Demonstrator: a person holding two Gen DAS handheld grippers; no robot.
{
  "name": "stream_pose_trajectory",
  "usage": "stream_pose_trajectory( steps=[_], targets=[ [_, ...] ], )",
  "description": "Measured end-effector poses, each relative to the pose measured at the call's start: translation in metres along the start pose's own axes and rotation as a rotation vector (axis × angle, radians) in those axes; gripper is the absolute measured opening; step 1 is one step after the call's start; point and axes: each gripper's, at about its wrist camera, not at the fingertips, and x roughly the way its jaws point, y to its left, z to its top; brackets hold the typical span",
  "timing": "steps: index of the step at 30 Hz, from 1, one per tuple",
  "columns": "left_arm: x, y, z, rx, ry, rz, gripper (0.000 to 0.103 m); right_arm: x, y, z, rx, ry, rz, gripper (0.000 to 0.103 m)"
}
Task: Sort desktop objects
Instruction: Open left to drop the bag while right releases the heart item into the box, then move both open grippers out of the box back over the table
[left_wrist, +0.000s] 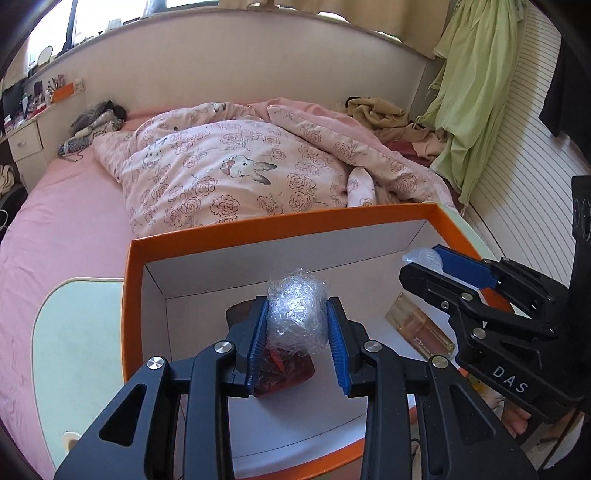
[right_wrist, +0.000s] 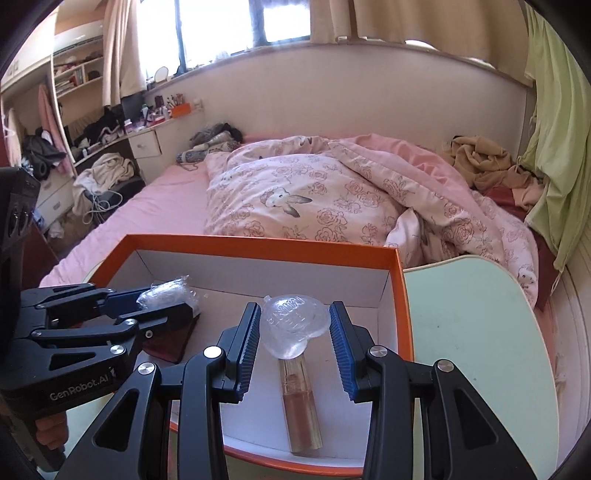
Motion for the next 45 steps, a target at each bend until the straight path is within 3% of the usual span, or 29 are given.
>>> stream_pose_trajectory(
  steps=[30,33,36,40,43,45],
  targets=[
    [0.003,0.003,0.003,-0.025,-0.007,-0.025,0.034,0.002,-0.006,0.001,0.007,-0.010,0.003,0.037],
    [0.003,0.002,0.003,-0.018,-0.013,-0.033,0.037,0.001,-0.005,0.000,0.014,-0.018,0.012,0.043],
    [0.002,0.003,0.002,-0.024,-0.026,-0.038,0.038,-0.003,-0.007,0.001,0.038,-0.030,0.030,0.061],
    [-0.021,0.010,0.004,-0.063,-0.099,-0.081,0.039,-0.018,-0.015,0.004,0.112,-0.072,0.095,0.061],
    [-0.043,0.017,0.006,-0.090,-0.136,-0.104,0.056,-0.036,-0.021,0.007,0.140,-0.095,0.108,0.062],
    [-0.062,0.023,0.004,-0.100,-0.174,-0.088,0.056,-0.050,-0.022,0.007,0.141,-0.102,0.115,0.062]
  ],
)
